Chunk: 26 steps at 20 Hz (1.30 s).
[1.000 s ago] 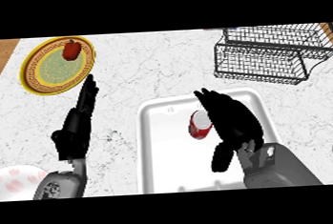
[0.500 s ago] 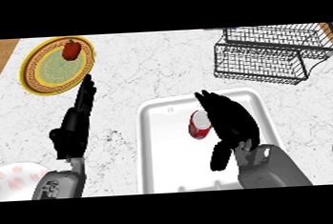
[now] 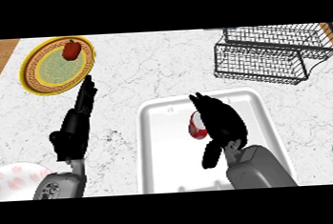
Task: Pick the can from the tray and place it in the tiered basket
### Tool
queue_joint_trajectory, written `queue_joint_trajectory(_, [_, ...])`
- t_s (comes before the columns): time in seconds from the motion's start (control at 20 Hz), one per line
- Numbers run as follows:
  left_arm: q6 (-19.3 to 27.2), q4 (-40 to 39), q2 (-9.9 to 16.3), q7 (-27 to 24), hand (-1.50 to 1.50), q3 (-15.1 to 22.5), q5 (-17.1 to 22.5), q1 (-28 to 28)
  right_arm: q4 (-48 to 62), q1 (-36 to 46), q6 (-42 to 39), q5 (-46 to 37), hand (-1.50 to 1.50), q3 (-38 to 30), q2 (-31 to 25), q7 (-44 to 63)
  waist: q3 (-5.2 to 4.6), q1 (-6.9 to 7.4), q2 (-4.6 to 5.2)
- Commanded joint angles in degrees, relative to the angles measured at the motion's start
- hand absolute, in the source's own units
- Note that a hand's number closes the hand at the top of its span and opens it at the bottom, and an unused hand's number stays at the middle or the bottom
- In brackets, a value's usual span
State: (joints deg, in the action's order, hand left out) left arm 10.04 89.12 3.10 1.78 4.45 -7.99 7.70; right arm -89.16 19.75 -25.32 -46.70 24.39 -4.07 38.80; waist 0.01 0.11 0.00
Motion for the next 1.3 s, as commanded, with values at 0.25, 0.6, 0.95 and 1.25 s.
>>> queue_joint_trajectory(0.25, [2.5, 1.5, -2.6, 0.7, 0.00, 2.4, -4.0, -1.1, -0.1, -3.3, 4.0, -3.4, -1.50, -2.7, 0.9, -5.2, -0.01, -0.09, -0.04])
queue_joint_trajectory(0.6, [-0.3, 2.1, -1.2, 0.6, 0.00, 0.2, -1.0, -1.9, 8.0, 1.6, 12.8, -12.8, 1.50, 0.2, -1.0, -10.7, -0.01, 0.20, -0.01])
queue_joint_trajectory(0.95, [0.1, 1.0, -2.2, 1.1, 0.00, 1.9, -2.5, -1.1, 19.0, 5.1, 4.1, -19.2, 1.50, 0.7, 4.0, 7.7, -0.09, 0.86, -0.03])
queue_joint_trajectory(1.25, [0.0, 2.1, -1.9, 2.4, 0.00, 1.3, -2.1, -1.0, 23.7, 10.9, 2.9, -20.0, 1.50, -3.2, 2.8, 11.9, -0.02, 0.29, 0.01])
